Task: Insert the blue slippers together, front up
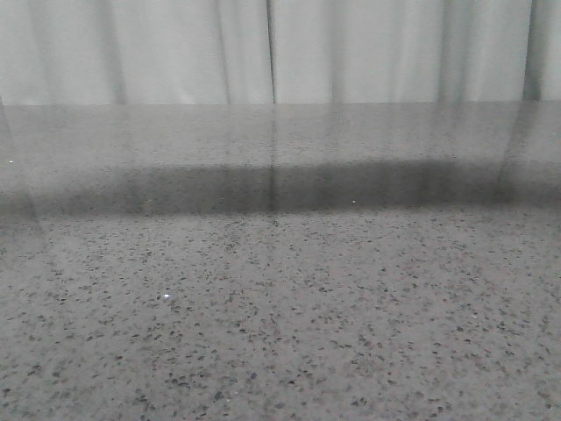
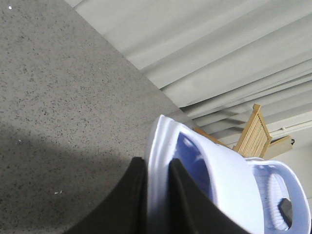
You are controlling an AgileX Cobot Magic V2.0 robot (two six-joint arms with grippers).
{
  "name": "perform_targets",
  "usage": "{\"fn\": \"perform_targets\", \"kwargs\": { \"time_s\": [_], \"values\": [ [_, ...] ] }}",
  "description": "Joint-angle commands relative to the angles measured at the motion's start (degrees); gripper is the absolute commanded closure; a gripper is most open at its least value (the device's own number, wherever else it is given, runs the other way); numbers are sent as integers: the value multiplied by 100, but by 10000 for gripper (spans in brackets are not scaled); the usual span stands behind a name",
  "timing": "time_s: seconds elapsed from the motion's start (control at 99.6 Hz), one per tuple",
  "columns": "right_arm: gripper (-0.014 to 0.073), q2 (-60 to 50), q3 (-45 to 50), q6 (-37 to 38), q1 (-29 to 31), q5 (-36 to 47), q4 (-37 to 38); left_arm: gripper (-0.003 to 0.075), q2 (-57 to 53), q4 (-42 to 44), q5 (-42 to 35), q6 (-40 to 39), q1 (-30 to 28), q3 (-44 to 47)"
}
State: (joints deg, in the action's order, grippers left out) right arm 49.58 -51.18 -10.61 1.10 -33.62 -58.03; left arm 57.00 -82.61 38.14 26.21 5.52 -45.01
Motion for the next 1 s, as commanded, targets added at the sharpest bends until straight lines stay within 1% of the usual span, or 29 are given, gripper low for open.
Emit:
{"fn": "perform_targets", "kwargs": {
  "time_s": [0.0,0.201,0.331,0.532,0.592,0.703,0.783,0.883,0.994],
  "values": [
    [701,-64,-20,-62,11,324,-480,703,-94,-427,94,63,-15,-167],
    [701,-64,140,-645,11,253,-1272,703,-94,-427,193,71,-15,-167],
    [701,11,238,-881,11,253,-1297,703,-94,-436,332,71,-15,-167],
    [701,505,267,-1377,11,95,-1404,703,-94,-436,335,84,-15,-167],
    [701,695,267,-1672,11,-17,-1662,703,-94,-436,335,108,-15,-167],
    [701,1033,267,-2546,11,-462,-2409,703,-94,-436,335,107,-15,-167],
    [701,1317,267,-2861,11,-766,-2861,703,-94,-436,335,107,-15,-167],
    [701,1541,267,-2993,11,-842,-2950,703,-94,-449,335,107,-15,-167],
    [701,1529,267,-3203,11,-742,-3006,703,-94,-511,335,107,-15,-167]
  ]
}}
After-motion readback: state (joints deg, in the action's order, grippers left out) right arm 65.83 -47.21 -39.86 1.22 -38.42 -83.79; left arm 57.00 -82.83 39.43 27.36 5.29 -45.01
